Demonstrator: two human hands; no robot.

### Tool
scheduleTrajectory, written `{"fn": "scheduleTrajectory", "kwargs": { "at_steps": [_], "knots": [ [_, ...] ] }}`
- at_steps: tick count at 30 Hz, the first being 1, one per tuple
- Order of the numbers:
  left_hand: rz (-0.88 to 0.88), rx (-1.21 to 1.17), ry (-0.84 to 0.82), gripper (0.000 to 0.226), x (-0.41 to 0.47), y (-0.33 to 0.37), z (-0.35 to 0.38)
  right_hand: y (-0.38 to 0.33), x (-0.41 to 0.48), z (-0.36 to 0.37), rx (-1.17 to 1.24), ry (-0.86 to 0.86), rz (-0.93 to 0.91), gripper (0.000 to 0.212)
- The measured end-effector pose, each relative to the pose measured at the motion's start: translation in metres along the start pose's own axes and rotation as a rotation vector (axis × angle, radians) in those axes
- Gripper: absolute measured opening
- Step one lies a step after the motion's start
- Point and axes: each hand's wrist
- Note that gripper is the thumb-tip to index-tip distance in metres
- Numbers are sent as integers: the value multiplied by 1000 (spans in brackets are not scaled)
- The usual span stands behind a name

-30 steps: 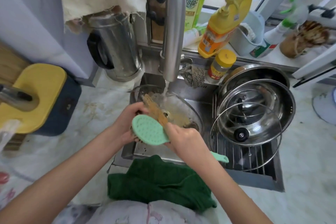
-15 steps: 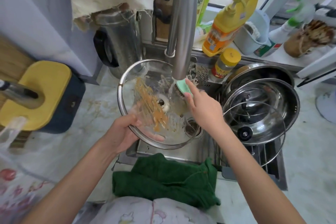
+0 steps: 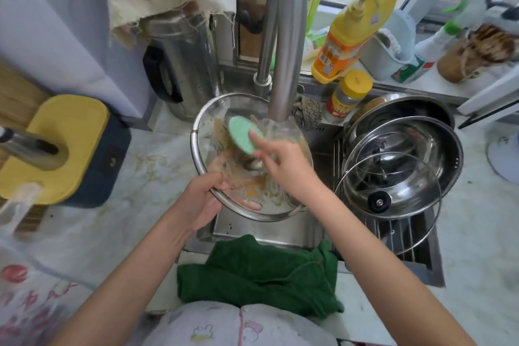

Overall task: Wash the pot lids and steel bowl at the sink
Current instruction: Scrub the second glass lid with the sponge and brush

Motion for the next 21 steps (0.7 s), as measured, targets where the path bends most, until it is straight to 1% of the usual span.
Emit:
{"fn": "scheduleTrajectory", "kwargs": {
  "at_steps": [1, 2, 3, 4, 5, 6, 7, 8, 9, 11, 12, 13, 14, 15, 17, 18, 19, 20, 21],
  "knots": [
    [13, 14, 7, 94, 0, 2, -3, -6, -13, 1, 54, -103, -41, 45],
    [20, -1, 13, 97, -1, 3, -6, -6, -27, -3, 20, -202, -80, 46],
    [27, -25, 8, 102, -2, 4, -10, 0, -35, -9, -81, -248, -108, 46],
    [25, -36, 0, 107, -3, 4, -12, 12, -34, -17, -196, -233, -87, 45],
    [15, -34, -5, 107, -3, 3, -13, 23, -27, -22, -289, -174, -34, 44],
    [4, -26, -6, 103, -2, 3, -12, 32, -16, -23, -348, -88, 29, 42],
    [-8, -18, 1, 98, 0, 1, -10, 36, -4, -21, -349, -4, 102, 40],
    [-20, -12, 15, 95, 1, 1, -6, 35, 7, -15, -284, 57, 157, 37],
    [-30, -5, 27, 93, 3, -1, -4, 25, 12, -6, -156, 70, 166, 33],
    [-21, 40, 36, 86, 6, -3, -3, 4, 6, 10, 72, -14, 99, 32],
    [-18, 51, 51, 82, 5, -3, -4, -4, -5, 13, 119, -83, 44, 36],
    [-21, 36, 65, 81, 5, -3, -8, -8, -19, 11, 99, -171, -20, 39],
    [-27, 12, 60, 82, 3, -3, -12, -1, -27, 7, 10, -221, -48, 40],
    [-32, 0, 36, 84, 2, -2, -15, 8, -26, 1, -79, -221, -32, 39],
    [-63, 10, 3, 91, 1, -4, -13, 27, -8, -6, -176, -75, 118, 33],
    [-83, 31, 9, 92, 2, -6, -9, 30, 2, -4, -165, 14, 162, 28],
    [-95, 49, 17, 90, 3, -7, -7, 24, 9, 2, -112, 67, 180, 26],
    [-97, 50, 16, 87, 3, -9, -6, 12, 10, 9, -27, 71, 164, 28],
    [-89, 41, 19, 85, 5, -11, -6, 0, 7, 13, 50, 19, 126, 32]
  ]
}}
Point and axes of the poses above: each hand's wrist, its own x-axis towards the middle knuckle, its own z-axis out of the palm, y = z × x, and after that the axes turned 7 degrees about -z, right-handed
